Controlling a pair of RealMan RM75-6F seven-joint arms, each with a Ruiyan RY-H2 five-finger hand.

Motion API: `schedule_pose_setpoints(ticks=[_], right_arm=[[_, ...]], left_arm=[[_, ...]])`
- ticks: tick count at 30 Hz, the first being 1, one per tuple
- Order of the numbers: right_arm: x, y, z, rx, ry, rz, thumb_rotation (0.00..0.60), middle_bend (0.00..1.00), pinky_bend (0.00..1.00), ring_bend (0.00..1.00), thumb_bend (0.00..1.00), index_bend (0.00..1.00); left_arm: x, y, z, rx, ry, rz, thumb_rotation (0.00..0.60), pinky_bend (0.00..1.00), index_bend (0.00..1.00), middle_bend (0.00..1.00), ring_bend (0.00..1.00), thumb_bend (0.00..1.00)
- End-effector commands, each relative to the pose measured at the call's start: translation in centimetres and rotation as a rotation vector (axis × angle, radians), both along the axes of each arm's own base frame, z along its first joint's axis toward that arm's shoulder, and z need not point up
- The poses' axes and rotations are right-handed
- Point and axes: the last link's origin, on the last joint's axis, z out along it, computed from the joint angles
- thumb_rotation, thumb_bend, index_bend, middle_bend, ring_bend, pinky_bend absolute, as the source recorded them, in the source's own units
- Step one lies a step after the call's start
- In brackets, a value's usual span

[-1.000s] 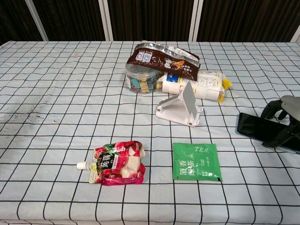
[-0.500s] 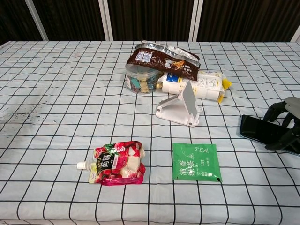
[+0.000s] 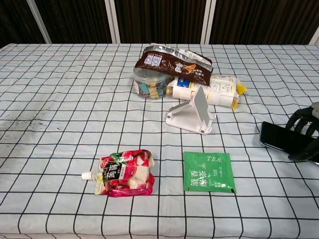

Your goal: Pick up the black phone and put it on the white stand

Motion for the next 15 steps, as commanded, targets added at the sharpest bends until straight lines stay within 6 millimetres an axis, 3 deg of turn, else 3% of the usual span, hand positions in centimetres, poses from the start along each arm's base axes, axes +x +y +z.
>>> schedule_pose_setpoints(ticks=[1, 9, 15], right_arm=[[0.2, 0.0, 0.6, -0.019, -0.025, 0.007, 0.6, 0.77, 0.24, 0.45, 0.55, 0.86], [1.7, -0.8, 2.9, -0.133, -0.17, 0.032, 0.6, 0.77, 0.24, 0.45, 0.55, 0.86], [3.8, -1.6, 4.0, -0.266, -0.503, 0.015, 0.6, 0.76, 0.24, 0.45, 0.55, 0.86]], left_arm=[[0.0, 0.0, 0.0, 0.003, 0.0, -0.001, 0.6, 0.0, 0.0, 0.0, 0.0, 0.0], [0.0, 0.0, 0.0, 0.003, 0.0, -0.001, 0.6, 0.0, 0.0, 0.0, 0.0, 0.0], [0.0, 0.1, -0.1, 0.0, 0.001, -0.005, 0.6, 0.0, 0.0, 0.0, 0.0, 0.0]])
